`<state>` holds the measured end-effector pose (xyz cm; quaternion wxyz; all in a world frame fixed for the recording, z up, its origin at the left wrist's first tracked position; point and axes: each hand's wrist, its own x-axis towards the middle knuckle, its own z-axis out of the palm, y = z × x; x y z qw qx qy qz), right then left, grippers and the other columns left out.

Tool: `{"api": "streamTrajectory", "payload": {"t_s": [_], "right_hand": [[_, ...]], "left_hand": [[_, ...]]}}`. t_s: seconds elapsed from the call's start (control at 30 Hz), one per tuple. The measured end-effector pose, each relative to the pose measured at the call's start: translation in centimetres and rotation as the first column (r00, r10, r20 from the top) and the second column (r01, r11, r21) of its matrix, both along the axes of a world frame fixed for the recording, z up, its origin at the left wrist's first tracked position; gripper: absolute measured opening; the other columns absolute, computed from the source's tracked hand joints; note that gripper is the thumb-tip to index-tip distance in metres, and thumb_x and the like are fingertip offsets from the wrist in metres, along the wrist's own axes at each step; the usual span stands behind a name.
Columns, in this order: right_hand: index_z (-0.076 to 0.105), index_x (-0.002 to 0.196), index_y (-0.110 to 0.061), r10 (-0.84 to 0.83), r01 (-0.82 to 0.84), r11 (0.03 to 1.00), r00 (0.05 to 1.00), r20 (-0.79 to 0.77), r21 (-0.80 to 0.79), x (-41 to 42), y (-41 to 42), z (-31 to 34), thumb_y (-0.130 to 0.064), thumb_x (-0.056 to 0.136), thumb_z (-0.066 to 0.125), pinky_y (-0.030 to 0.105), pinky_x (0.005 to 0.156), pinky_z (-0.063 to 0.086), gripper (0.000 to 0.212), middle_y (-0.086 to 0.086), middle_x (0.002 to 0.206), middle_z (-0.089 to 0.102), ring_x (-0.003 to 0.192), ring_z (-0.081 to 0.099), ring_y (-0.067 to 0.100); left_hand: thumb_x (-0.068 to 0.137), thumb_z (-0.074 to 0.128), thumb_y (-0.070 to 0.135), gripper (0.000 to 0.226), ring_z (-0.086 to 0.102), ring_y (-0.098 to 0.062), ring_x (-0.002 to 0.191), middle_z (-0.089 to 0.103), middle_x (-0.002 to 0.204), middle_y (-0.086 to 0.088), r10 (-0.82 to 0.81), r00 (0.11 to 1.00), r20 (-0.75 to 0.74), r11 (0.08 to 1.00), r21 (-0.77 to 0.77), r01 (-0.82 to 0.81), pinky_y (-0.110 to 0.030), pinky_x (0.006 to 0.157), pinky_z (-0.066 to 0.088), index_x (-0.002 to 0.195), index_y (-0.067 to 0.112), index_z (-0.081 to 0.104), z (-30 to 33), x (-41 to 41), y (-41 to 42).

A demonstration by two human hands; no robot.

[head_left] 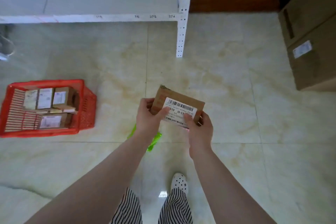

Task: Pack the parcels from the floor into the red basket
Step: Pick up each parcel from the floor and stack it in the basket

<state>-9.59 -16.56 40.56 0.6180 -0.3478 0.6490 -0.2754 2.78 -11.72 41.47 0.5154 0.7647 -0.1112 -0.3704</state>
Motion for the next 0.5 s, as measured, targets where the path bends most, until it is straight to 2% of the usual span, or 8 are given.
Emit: {"api": "streamTrajectory", "payload": {"t_s": [0.07, 0.1, 0.23, 0.3, 0.37, 0.43, 0.5], "right_hand": [[0.058, 0.118, -0.015, 0.1, -0.1, 0.995, 0.995, -0.001, -0.01, 3.0, 1.6, -0.2, -0.015, 0.081, 0.075, 0.037, 0.09, 0.055, 0.041, -0.003, 0.1, 0.069, 0.099, 0.067, 0.02], [0.056, 0.119, -0.015, 0.15, -0.15, 0.989, 0.989, 0.002, -0.015, 4.7, 2.6, -0.5, -0.014, 0.081, 0.076, 0.033, 0.087, 0.054, 0.043, -0.004, 0.1, 0.068, 0.099, 0.067, 0.019], [0.052, 0.121, -0.014, 0.27, -0.271, 0.963, 0.962, 0.033, 0.009, 11.8, 6.8, -1.1, -0.01, 0.081, 0.075, 0.021, 0.076, 0.054, 0.046, 0.005, 0.108, 0.069, 0.095, 0.067, 0.018], [0.052, 0.117, -0.017, 0.312, -0.312, 0.95, 0.95, 0.019, 0.012, 15.4, 9.4, -1.3, -0.01, 0.081, 0.075, 0.027, 0.08, 0.056, 0.044, 0.005, 0.108, 0.07, 0.094, 0.068, 0.017], [0.051, 0.115, -0.019, 0.342, -0.342, 0.939, 0.94, 0.017, 0.033, 19.1, 12.1, -1.4, -0.009, 0.08, 0.076, 0.04, 0.088, 0.057, 0.044, 0.007, 0.109, 0.07, 0.097, 0.069, 0.023], [0.05, 0.119, -0.017, 0.375, -0.376, 0.925, 0.927, 0.018, 0.06, 23.0, 15.1, -1.2, -0.009, 0.08, 0.076, 0.045, 0.09, 0.056, 0.048, 0.008, 0.11, 0.07, 0.101, 0.069, 0.026], [0.051, 0.124, -0.014, 0.402, -0.402, 0.912, 0.915, 0.014, 0.085, 26.8, 17.9, -0.9, -0.012, 0.079, 0.077, 0.047, 0.092, 0.054, 0.052, 0.005, 0.11, 0.071, 0.101, 0.069, 0.025]], "left_hand": [[0.075, 0.08, 0.013, 0.042, 0.066, -0.012, 0.088, 0.064, 0.099, 0.006, 0.082, 0.996, -0.02, 0.996, 0.032, -0.081, -0.028, 0.079, 0.054, 0.108, 0.015, 0.053, -0.4, 2.8, 3.1], [0.075, 0.08, 0.014, 0.042, 0.066, -0.014, 0.088, 0.064, 0.101, 0.002, 0.124, 0.992, -0.03, 0.991, 0.045, -0.122, -0.03, 0.079, 0.055, 0.108, 0.014, 0.054, -0.7, 4.3, 4.7], [0.078, 0.078, 0.013, 0.039, 0.064, -0.013, 0.081, 0.063, 0.101, -0.005, 0.248, 0.967, -0.064, 0.968, 0.065, -0.244, -0.018, 0.067, 0.052, 0.107, 0.012, 0.053, -1.6, 10.4, 10.8], [0.078, 0.078, 0.012, 0.039, 0.064, -0.015, 0.083, 0.063, 0.099, -0.004, 0.292, 0.954, -0.068, 0.955, 0.067, -0.288, -0.021, 0.069, 0.052, 0.107, 0.012, 0.052, -1.7, 13.6, 13.8], [0.078, 0.078, 0.01, 0.04, 0.063, -0.012, 0.081, 0.062, 0.096, -0.002, 0.332, 0.94, -0.073, 0.943, 0.06, -0.328, -0.016, 0.067, 0.052, 0.107, 0.011, 0.051, -1.3, 17.0, 16.8], [0.078, 0.077, 0.009, 0.041, 0.061, -0.008, 0.077, 0.061, 0.094, 0.002, 0.361, 0.93, -0.071, 0.932, 0.058, -0.357, -0.008, 0.06, 0.049, 0.108, 0.01, 0.051, -0.9, 20.6, 20.0], [0.076, 0.079, 0.014, 0.044, 0.063, -0.011, 0.079, 0.063, 0.098, -0.001, 0.381, 0.922, -0.074, 0.923, 0.088, -0.374, -0.01, 0.061, 0.049, 0.111, 0.009, 0.052, -0.4, 24.3, 23.2]]}}
